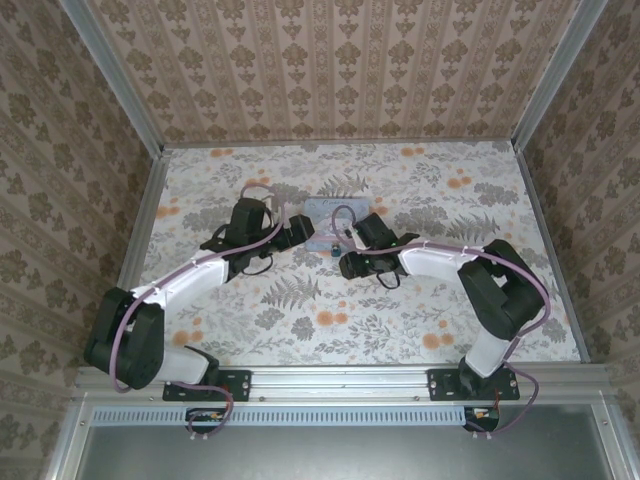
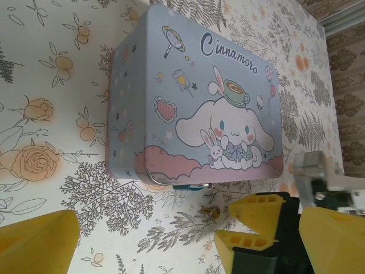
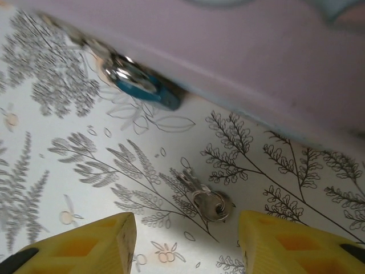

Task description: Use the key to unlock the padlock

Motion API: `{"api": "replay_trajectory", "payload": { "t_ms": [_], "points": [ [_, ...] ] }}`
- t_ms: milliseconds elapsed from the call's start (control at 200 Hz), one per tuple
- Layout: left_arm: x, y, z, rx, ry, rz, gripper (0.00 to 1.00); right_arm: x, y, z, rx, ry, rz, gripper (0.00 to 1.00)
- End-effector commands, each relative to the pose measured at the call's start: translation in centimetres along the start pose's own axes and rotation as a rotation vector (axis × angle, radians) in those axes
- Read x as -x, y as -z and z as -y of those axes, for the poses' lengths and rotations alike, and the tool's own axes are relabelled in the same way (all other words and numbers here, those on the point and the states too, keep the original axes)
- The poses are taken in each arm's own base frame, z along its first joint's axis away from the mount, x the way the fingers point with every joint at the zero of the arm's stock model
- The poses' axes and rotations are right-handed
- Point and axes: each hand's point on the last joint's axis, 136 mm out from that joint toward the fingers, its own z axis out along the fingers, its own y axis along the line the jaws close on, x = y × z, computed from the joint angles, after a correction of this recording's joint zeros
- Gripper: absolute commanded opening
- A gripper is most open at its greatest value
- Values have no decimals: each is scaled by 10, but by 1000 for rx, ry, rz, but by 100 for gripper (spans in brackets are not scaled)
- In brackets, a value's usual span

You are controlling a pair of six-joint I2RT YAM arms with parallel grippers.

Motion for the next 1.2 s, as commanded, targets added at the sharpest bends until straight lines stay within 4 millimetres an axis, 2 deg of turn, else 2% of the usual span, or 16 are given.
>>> {"api": "replay_trajectory", "payload": {
  "t_ms": [0,355,905,1070,1195],
  "points": [
    [3,6,3,-25,17,15,100,-5,-7,6,-61,49,-38,51],
    [2,1,0,-34,34,7,100,-8,-17,13,-121,90,-54,47],
    [-1,0,-3,-37,52,-5,100,-1,-24,6,-166,162,-67,40],
    [-1,1,-5,-35,49,-5,100,2,-27,2,-159,163,-71,32],
    [-2,2,-8,-30,49,-6,100,4,-26,-3,-137,156,-77,18]
  ]
}}
